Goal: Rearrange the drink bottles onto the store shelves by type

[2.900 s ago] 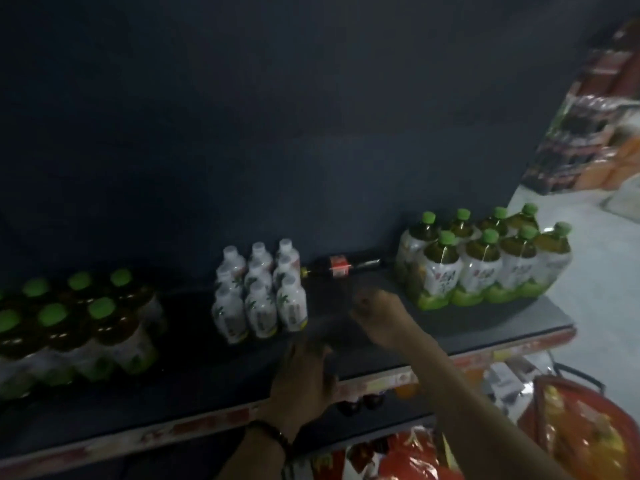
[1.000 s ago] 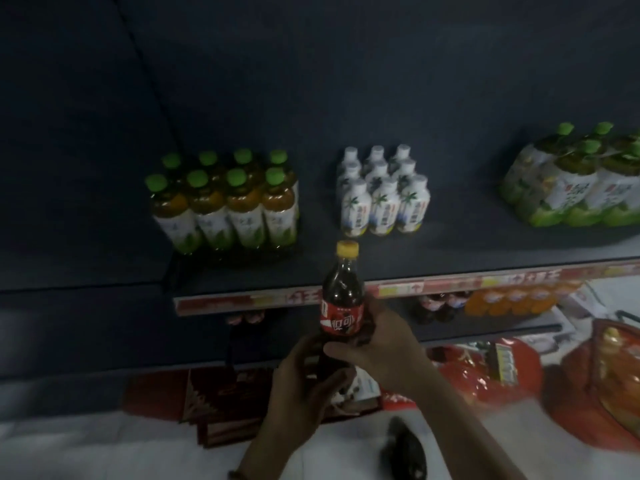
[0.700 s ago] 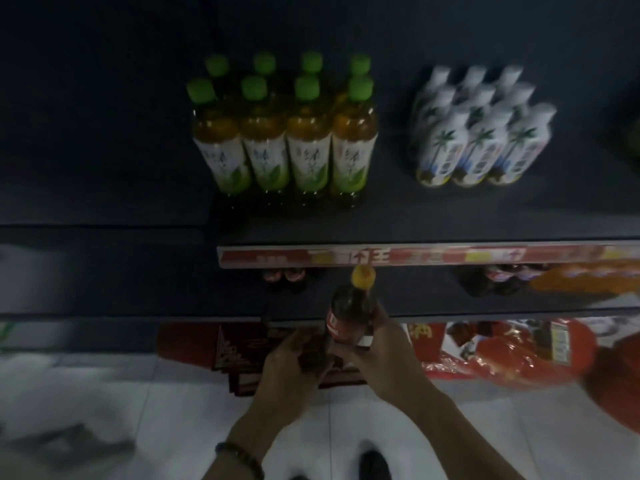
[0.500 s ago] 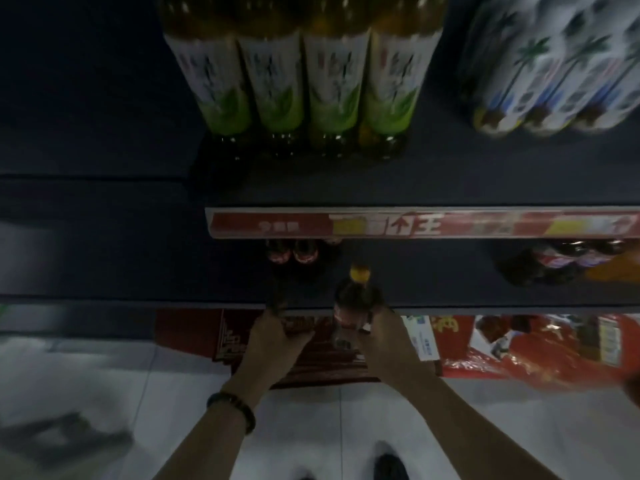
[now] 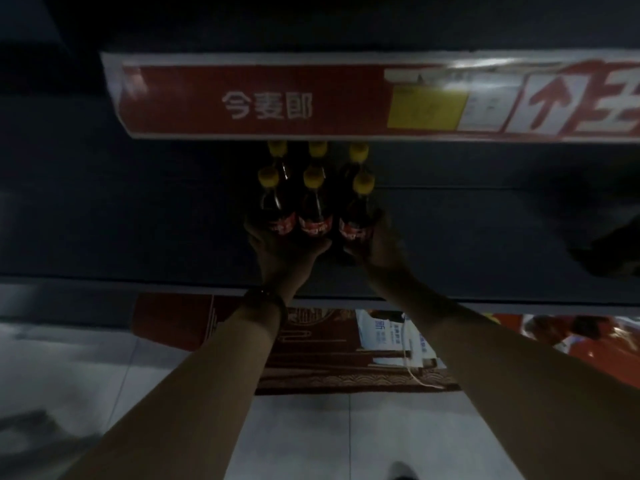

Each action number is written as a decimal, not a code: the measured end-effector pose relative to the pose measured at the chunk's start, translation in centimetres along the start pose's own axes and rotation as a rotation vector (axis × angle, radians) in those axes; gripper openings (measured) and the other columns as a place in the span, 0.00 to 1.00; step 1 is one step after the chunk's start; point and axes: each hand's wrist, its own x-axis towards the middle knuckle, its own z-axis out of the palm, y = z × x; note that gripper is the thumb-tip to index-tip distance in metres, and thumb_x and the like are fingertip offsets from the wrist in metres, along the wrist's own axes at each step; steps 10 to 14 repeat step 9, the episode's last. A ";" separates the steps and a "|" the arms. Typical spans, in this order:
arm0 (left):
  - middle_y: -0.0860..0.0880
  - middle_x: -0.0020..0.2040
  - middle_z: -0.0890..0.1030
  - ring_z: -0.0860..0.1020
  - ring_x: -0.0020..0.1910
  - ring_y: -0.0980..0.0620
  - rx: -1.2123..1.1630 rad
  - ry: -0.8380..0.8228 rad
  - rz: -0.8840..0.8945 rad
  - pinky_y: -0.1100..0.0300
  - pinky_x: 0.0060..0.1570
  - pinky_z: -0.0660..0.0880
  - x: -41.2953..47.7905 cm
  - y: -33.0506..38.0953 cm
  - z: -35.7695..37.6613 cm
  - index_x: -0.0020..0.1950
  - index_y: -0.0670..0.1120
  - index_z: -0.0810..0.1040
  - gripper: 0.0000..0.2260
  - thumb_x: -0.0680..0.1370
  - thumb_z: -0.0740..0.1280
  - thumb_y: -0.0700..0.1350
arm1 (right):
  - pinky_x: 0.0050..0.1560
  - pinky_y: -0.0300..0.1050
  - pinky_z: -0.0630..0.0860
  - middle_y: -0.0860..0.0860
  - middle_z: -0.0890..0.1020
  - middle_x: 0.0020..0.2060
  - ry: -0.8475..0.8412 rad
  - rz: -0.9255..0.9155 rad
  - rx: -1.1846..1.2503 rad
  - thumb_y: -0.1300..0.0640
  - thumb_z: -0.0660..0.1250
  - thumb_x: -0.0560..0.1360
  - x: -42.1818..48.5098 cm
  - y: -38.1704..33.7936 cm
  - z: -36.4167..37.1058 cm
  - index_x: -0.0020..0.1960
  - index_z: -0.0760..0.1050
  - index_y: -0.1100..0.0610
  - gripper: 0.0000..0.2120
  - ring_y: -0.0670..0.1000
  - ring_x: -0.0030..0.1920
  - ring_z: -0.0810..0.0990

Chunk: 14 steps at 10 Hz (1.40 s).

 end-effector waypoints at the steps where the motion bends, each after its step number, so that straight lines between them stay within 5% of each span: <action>1: 0.48 0.76 0.70 0.71 0.74 0.47 -0.034 -0.004 0.042 0.44 0.72 0.74 0.3 -0.5 0.6 0.79 0.51 0.58 0.58 0.57 0.81 0.66 | 0.56 0.33 0.70 0.54 0.77 0.68 0.060 0.018 -0.056 0.60 0.79 0.75 0.6 0.4 1.0 0.76 0.68 0.62 0.34 0.53 0.66 0.77; 2: 0.48 0.74 0.71 0.73 0.72 0.46 -0.071 0.034 0.066 0.42 0.69 0.76 -0.2 0.4 0.7 0.76 0.49 0.58 0.52 0.60 0.83 0.61 | 0.59 0.47 0.77 0.59 0.78 0.66 0.070 0.060 -0.084 0.58 0.80 0.73 0.9 0.4 1.5 0.74 0.69 0.60 0.34 0.59 0.65 0.79; 5: 0.45 0.76 0.68 0.71 0.74 0.43 -0.099 0.051 0.024 0.38 0.70 0.74 -0.5 0.6 1.2 0.79 0.46 0.54 0.57 0.60 0.82 0.61 | 0.48 0.39 0.75 0.57 0.83 0.61 0.120 0.082 -0.028 0.55 0.80 0.75 0.9 -0.5 1.7 0.69 0.71 0.61 0.29 0.51 0.57 0.81; 7: 0.43 0.79 0.65 0.67 0.77 0.40 0.093 -0.051 -0.080 0.47 0.69 0.71 -0.3 0.8 0.2 0.83 0.48 0.55 0.56 0.63 0.76 0.68 | 0.47 0.36 0.74 0.56 0.80 0.66 -0.010 0.106 -0.015 0.47 0.75 0.78 -0.9 -1.0 -0.2 0.74 0.67 0.57 0.31 0.55 0.63 0.80; 8: 0.36 0.82 0.59 0.60 0.81 0.34 0.110 -0.111 -0.101 0.41 0.77 0.65 -3.5 3.7 -1.8 0.84 0.39 0.51 0.47 0.77 0.73 0.58 | 0.58 0.53 0.78 0.59 0.79 0.64 -0.083 0.065 -0.144 0.31 0.61 0.80 -2.5 -1.8 -2.3 0.73 0.69 0.60 0.36 0.58 0.63 0.79; 9: 0.38 0.80 0.69 0.66 0.79 0.38 0.183 -0.339 -0.122 0.49 0.78 0.62 -8.7 7.9 -4.8 0.80 0.39 0.68 0.24 0.86 0.64 0.49 | 0.61 0.56 0.80 0.54 0.81 0.62 -0.187 0.095 -0.278 0.27 0.55 0.79 -4.0 -3.4 -4.7 0.70 0.76 0.54 0.36 0.57 0.61 0.81; 14: 0.38 0.80 0.69 0.66 0.79 0.38 0.183 -0.339 -0.122 0.49 0.78 0.62 -8.7 7.9 -4.8 0.80 0.39 0.68 0.24 0.86 0.64 0.49 | 0.61 0.56 0.80 0.54 0.81 0.62 -0.187 0.095 -0.278 0.27 0.55 0.79 -4.0 -3.4 -4.7 0.70 0.76 0.54 0.36 0.57 0.61 0.81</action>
